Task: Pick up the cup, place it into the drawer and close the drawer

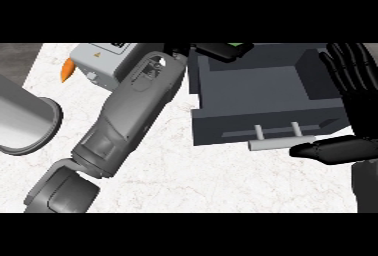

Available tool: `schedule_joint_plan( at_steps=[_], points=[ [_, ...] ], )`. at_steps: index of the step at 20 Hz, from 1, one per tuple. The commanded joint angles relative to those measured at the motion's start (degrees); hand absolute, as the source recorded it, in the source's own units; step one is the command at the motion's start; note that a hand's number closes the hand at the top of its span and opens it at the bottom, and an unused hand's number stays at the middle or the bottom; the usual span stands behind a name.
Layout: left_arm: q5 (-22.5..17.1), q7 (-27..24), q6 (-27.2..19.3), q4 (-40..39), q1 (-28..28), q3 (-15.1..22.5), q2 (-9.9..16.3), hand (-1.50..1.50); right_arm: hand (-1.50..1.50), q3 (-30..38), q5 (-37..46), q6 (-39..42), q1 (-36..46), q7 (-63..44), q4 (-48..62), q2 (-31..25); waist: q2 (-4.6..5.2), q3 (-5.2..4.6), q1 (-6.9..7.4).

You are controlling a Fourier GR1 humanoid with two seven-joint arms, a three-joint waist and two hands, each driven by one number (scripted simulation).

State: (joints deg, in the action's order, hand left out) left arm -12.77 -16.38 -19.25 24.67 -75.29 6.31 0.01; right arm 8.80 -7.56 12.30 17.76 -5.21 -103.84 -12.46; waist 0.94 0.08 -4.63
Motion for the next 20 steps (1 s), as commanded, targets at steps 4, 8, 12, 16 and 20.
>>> schedule_joint_plan(
  at_steps=[4, 8, 12, 16, 20],
  points=[
    [-2.5, 5.2, 2.4, -8.0, -3.0, 8.1, 0.0, 1.5, -1.5, -1.7, 0.4, 0.8, 4.0, 0.1, 2.5, 0.0, 1.22, 0.08, -3.72],
    [-3.7, 4.8, 5.7, -8.8, -0.5, 11.3, 0.0, 1.5, -1.5, -1.5, -0.1, -0.2, 5.0, 0.2, 1.9, 1.0, 1.29, 0.04, -4.4],
    [-4.9, 4.8, 3.8, -8.4, -0.2, 13.7, 0.0, -1.5, -1.5, -2.6, -1.0, 2.7, 5.8, 0.9, 2.5, 0.0, 1.98, 0.09, -7.16],
    [-9.9, 0.0, 3.8, -5.4, 3.5, 12.4, 0.0, -1.5, -1.5, -4.9, -4.0, 5.7, 4.3, 1.3, 2.7, 1.6, 1.87, 0.02, -7.61],
    [-14.7, -4.1, 5.6, -2.7, 3.8, 10.5, 0.0, -1.5, 1.5, -8.6, -9.0, 11.8, 6.6, -0.1, 2.7, 1.7, 2.11, -0.09, -7.61]
  ],
)
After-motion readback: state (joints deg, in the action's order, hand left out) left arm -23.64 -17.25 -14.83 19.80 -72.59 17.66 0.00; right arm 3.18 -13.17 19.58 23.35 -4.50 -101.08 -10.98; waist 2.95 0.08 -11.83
